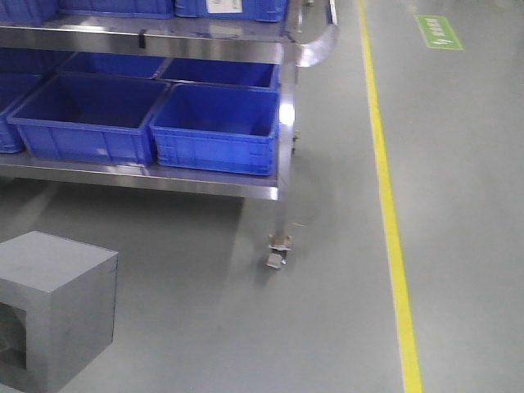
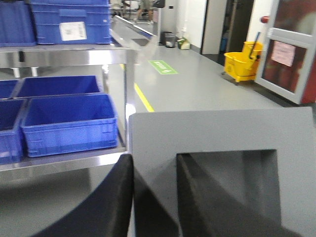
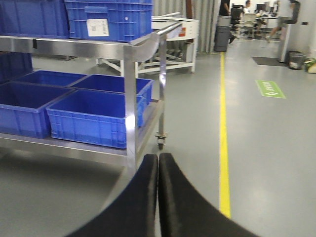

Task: Sort gray base to blue bin
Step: 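Drive the base away from the table while holding the block, then drive down the aisle between shelves of blue bins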

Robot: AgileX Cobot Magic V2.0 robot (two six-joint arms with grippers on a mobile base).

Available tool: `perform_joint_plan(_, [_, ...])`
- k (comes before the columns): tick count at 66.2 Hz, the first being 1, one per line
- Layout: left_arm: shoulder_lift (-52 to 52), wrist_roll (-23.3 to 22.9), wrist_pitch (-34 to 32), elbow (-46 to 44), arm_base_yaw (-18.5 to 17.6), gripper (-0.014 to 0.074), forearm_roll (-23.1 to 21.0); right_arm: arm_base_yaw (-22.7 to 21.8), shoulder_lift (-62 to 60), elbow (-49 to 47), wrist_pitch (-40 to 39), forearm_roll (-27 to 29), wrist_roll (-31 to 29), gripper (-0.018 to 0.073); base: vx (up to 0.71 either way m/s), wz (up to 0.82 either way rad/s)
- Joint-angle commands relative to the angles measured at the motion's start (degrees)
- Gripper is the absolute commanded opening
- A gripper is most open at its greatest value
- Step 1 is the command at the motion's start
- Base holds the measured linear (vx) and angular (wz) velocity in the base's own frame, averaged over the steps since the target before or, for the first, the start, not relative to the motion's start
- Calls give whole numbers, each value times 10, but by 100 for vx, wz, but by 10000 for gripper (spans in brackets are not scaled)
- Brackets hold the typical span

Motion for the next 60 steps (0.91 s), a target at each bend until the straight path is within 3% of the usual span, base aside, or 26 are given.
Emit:
perform_joint_plan(1, [4,-4,-60,-19,-4,-6,-1,-3,-7,8,-45,-6,-3,-9,42,35])
perform_joint_plan(35, [4,-4,-60,-19,-4,-6,-1,-3,-7,8,-45,-6,-3,-9,37,43])
perform_joint_plan(60, [4,-4,-60,-19,-4,-6,-1,-3,-7,8,-45,-6,-3,-9,29,81])
